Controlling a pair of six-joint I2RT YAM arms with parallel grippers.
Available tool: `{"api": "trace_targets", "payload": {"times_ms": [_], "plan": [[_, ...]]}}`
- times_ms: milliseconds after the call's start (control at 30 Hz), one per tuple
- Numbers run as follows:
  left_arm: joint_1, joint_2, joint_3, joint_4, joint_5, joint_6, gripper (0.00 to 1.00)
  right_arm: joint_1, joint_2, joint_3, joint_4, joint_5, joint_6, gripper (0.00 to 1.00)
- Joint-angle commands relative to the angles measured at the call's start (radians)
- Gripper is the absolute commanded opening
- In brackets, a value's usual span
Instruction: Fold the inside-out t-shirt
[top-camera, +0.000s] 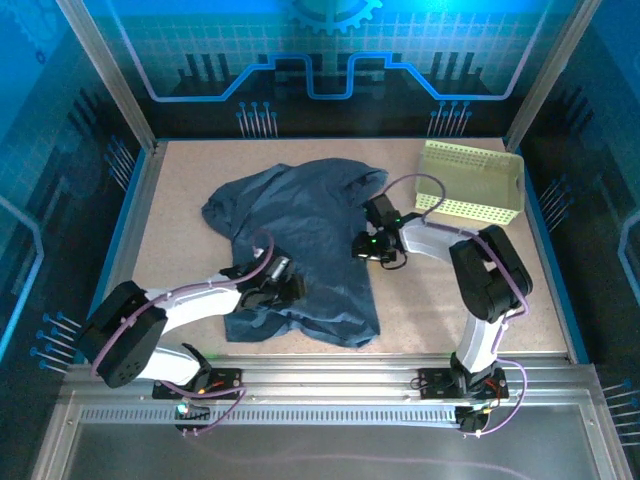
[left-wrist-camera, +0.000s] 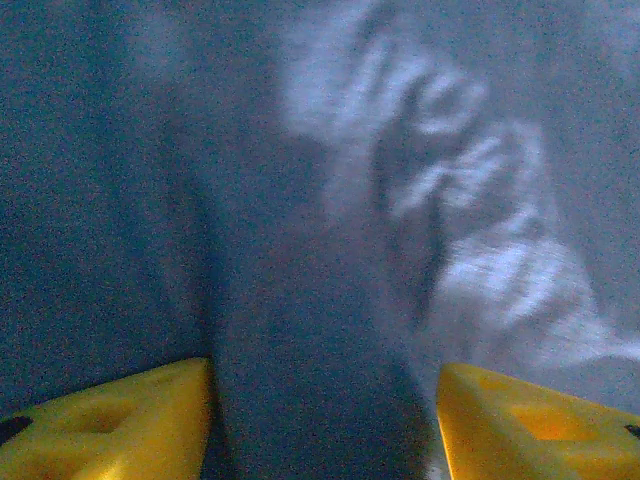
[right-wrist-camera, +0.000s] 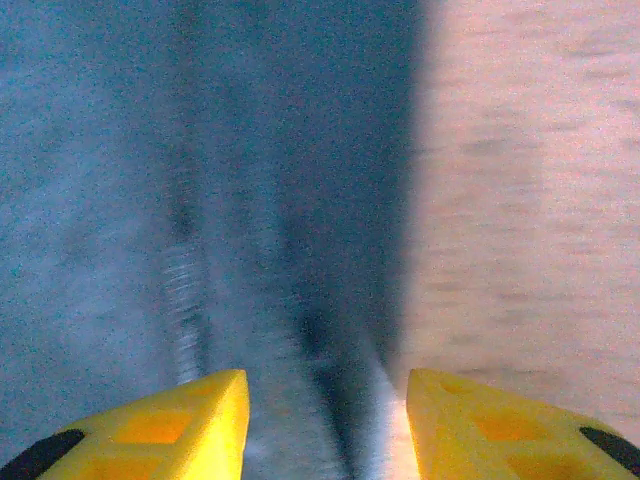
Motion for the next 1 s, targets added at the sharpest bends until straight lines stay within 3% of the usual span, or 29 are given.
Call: {"api": "trace_targets", "payload": {"times_ms": [0, 67, 167, 333, 467, 633, 733, 967], "plan": [[-0.054, 0.014, 0.046, 0.054, 0.048, -0.055, 0.62, -0.056, -0.065, -0.067, -0.068, 0.082, 0.051, 0.47], [-0.054, -0.020, 0.057, 0.052, 0.061, -0.050, 0.65, -0.085, -0.106, -0.098, -0.057, 0.077, 0.043, 0.47], [-0.050, -0.115, 0.094, -0.056, -0.036, 0.017, 0.69, -0.058, -0.164, -0.081, -0.066, 0.087, -0.018, 0.47], [-0.022, -0.242, 0.163, -0.369, -0.227, 0.080, 0.72, 0.138, -0.250, -0.026, -0.137, 0.203, -0.089, 0.50], [-0.010, -0.269, 0.138, -0.554, -0.311, -0.017, 0.73, 0.219, -0.254, -0.056, -0.112, 0.149, -0.071, 0.51], [0.079, -0.329, -0.029, -0.421, -0.144, -0.064, 0.71, 0.259, -0.188, -0.083, -0.061, 0.067, -0.024, 0.51], [0.082, -0.327, -0.078, -0.341, -0.087, -0.064, 0.71, 0.255, -0.152, -0.100, -0.067, 0.077, 0.008, 0.51], [0.083, -0.204, -0.097, -0.213, -0.055, -0.041, 0.71, 0.128, -0.143, -0.211, -0.060, 0.122, 0.059, 0.50]]}}
